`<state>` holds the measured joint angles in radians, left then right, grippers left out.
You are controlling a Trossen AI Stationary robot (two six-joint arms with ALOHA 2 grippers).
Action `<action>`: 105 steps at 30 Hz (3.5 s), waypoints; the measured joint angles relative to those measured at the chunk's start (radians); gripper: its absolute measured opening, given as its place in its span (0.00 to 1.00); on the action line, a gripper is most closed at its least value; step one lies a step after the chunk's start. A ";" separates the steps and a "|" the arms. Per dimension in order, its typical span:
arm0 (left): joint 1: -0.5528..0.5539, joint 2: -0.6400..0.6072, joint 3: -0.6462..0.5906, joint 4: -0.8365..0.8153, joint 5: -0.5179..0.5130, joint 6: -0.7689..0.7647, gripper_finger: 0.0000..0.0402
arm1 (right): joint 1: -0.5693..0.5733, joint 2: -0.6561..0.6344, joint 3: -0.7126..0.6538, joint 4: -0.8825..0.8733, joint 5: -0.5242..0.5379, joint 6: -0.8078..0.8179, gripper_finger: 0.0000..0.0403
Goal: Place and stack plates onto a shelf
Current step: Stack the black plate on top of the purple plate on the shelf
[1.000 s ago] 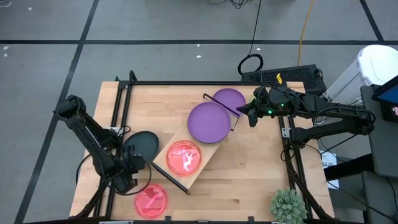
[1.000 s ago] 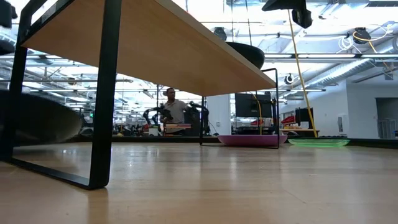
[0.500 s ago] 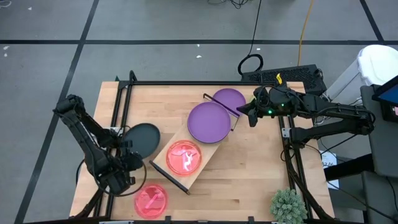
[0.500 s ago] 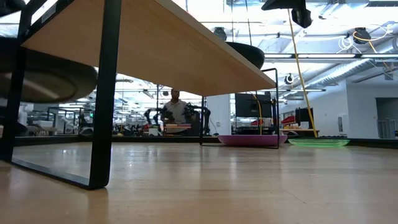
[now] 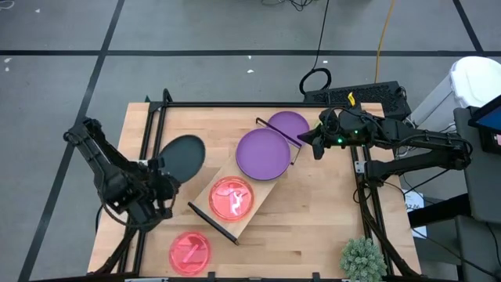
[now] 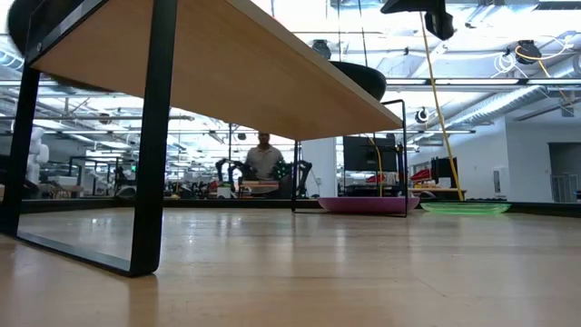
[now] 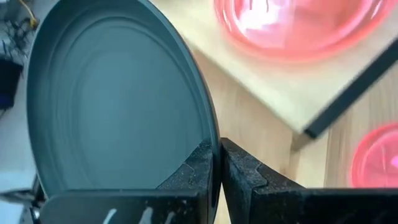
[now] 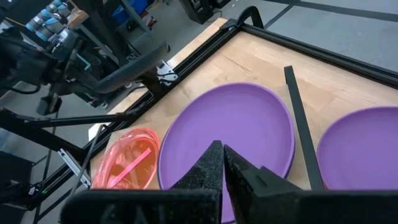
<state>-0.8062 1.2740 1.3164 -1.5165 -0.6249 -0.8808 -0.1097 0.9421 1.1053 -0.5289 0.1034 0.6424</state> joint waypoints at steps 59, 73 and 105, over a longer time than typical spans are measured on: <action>0.559 0.114 0.348 0.550 0.578 1.028 0.06 | 0.169 0.155 0.378 0.116 -0.055 -0.108 0.00; 0.641 0.114 0.348 0.524 0.583 1.145 0.06 | 0.191 0.564 1.116 -0.423 -0.319 -0.265 0.32; 0.676 0.181 0.349 0.523 0.591 1.349 0.06 | 0.184 0.693 0.954 -0.546 -0.238 -0.687 0.38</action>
<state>-0.1300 1.4551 1.6650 -0.9932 -0.0341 0.4677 0.0739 1.6352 2.0593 -1.0750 -0.1343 -0.0443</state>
